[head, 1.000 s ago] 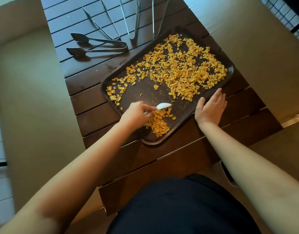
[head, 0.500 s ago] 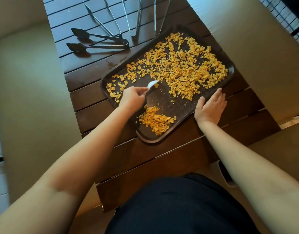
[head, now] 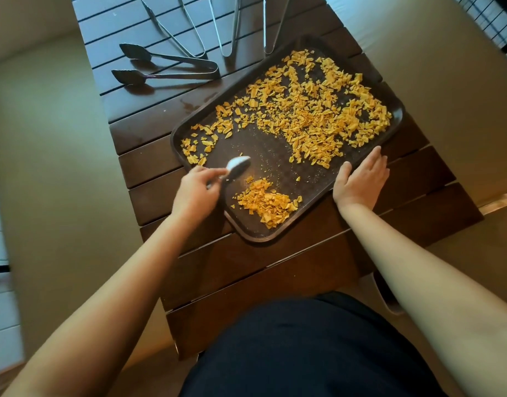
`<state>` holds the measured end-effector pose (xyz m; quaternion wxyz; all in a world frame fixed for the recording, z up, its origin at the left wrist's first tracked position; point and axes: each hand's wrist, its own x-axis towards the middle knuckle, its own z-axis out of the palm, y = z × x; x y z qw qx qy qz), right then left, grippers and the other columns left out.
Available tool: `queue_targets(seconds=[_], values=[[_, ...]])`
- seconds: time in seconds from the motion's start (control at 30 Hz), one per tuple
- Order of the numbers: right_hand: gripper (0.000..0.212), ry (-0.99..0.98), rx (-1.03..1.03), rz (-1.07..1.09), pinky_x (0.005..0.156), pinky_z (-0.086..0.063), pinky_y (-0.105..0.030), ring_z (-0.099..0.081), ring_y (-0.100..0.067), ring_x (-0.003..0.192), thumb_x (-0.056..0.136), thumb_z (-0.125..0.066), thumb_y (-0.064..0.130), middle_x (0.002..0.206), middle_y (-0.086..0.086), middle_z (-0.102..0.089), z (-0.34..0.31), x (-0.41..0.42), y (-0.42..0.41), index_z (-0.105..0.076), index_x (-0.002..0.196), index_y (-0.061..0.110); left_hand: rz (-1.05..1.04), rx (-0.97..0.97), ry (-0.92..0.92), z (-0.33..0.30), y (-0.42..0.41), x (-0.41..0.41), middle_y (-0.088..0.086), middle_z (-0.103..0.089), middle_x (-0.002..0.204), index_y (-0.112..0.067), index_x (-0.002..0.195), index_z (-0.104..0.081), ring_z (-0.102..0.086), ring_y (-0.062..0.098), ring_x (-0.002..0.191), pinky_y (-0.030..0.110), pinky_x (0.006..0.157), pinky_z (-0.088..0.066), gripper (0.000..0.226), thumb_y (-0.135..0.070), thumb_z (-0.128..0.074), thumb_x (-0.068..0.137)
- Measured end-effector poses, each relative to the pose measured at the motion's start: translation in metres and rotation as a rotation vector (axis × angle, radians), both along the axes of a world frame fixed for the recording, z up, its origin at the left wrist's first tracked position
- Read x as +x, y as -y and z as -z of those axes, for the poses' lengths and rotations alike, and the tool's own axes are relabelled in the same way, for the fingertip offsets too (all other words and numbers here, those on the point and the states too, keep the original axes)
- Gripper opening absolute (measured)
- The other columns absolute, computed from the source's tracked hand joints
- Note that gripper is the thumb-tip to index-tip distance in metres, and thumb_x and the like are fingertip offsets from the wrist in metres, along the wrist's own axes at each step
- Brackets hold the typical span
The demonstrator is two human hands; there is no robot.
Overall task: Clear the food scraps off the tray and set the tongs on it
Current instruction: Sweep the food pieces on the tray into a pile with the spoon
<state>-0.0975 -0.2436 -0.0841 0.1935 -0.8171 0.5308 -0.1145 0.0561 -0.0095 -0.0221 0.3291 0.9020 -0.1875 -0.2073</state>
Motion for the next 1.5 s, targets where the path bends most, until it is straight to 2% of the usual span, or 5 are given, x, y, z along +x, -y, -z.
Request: queue_targets(seconds=[0.17,0.43,0.9,1.3,1.5], values=[[0.075,-0.002,0.001,-0.002,0.117,-0.006,-0.041,-0.012,-0.032,0.144,0.087,-0.028,0.038,0.153,-0.022,-0.019,-0.001,0.0,0.0,-0.01,0.148,-0.003,-0.026,0.056,0.045,0.005,-0.001,0.014,-0.002,-0.051,0.108,-0.02,0.12,-0.062,-0.052,0.014,0.096,0.023,0.077,-0.042,0.029,-0.015,-0.049,0.095],[0.074,0.003,0.005,-0.006,0.117,-0.005,-0.041,-0.011,-0.032,0.144,0.089,-0.03,0.037,0.153,-0.023,-0.018,0.0,0.0,0.0,-0.01,0.148,-0.002,0.336,0.125,-0.036,-0.004,-0.018,-0.018,-0.009,-0.055,0.098,-0.027,0.109,-0.068,-0.056,0.008,0.088,0.025,0.078,-0.048,0.023,-0.018,-0.056,0.092],[0.071,0.003,0.003,-0.011,0.117,-0.005,-0.041,-0.011,-0.032,0.144,0.092,-0.032,0.036,0.154,-0.022,-0.018,0.0,-0.001,0.001,-0.01,0.148,-0.002,0.501,0.147,0.033,-0.008,-0.003,-0.022,-0.006,-0.057,0.103,-0.031,0.109,-0.068,-0.056,0.009,0.092,0.033,0.081,-0.051,0.023,-0.023,-0.057,0.091],[0.072,0.007,0.0,-0.005,0.117,-0.006,-0.041,-0.011,-0.032,0.144,0.091,-0.03,0.038,0.154,-0.022,-0.018,0.001,-0.001,0.001,-0.01,0.148,-0.001,0.24,0.036,0.093,-0.004,0.008,-0.017,-0.001,-0.055,0.105,-0.024,0.116,-0.065,-0.055,0.013,0.091,0.03,0.076,-0.051,0.026,-0.021,-0.054,0.093],[0.071,0.011,0.012,0.0,0.117,-0.005,-0.041,-0.011,-0.031,0.144,0.093,-0.033,0.037,0.154,-0.022,-0.018,0.001,-0.001,0.001,-0.01,0.148,-0.001,0.343,0.103,0.022,-0.002,0.006,-0.026,-0.005,-0.057,0.101,-0.026,0.11,-0.068,-0.056,0.01,0.089,0.024,0.077,-0.048,0.025,-0.017,-0.056,0.091]])
